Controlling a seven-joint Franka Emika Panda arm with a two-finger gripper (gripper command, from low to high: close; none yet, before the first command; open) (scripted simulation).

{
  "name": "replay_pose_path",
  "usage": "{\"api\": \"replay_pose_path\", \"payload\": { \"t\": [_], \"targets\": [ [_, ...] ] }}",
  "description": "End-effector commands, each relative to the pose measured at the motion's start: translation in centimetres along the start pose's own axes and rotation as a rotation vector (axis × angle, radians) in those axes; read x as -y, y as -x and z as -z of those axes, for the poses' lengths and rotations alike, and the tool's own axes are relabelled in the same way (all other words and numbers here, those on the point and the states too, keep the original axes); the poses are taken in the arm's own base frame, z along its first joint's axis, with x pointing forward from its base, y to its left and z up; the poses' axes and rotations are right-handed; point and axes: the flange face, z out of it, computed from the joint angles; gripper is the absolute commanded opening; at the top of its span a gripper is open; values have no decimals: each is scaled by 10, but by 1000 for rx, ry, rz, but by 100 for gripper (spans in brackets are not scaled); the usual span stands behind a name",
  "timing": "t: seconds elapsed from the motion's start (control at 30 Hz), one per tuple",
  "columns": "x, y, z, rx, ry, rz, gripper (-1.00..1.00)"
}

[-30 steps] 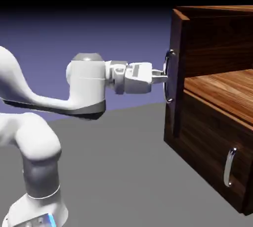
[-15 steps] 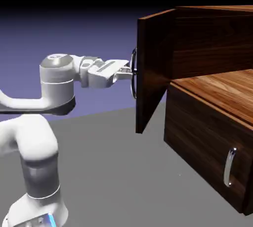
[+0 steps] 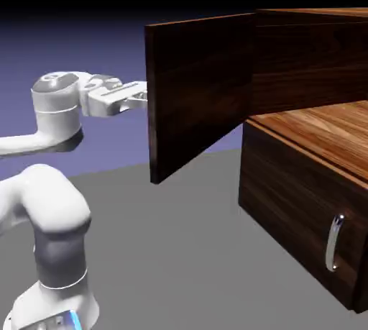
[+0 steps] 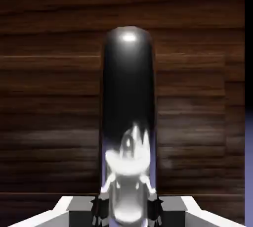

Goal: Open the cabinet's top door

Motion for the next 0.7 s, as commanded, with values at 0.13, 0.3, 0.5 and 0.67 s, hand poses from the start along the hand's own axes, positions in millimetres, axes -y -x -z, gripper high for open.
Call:
{"api": "replay_pose_path", "payload": {
  "t": [0.13, 0.3, 0.5, 0.67],
  "targets": [
    [12, 12, 49, -73, 73, 0, -100],
    [30, 30, 100, -152, 152, 0, -100],
    [53, 53, 152, -236, 237, 0, -100],
    [73, 73, 188, -300, 301, 0, -100]
  ]
}}
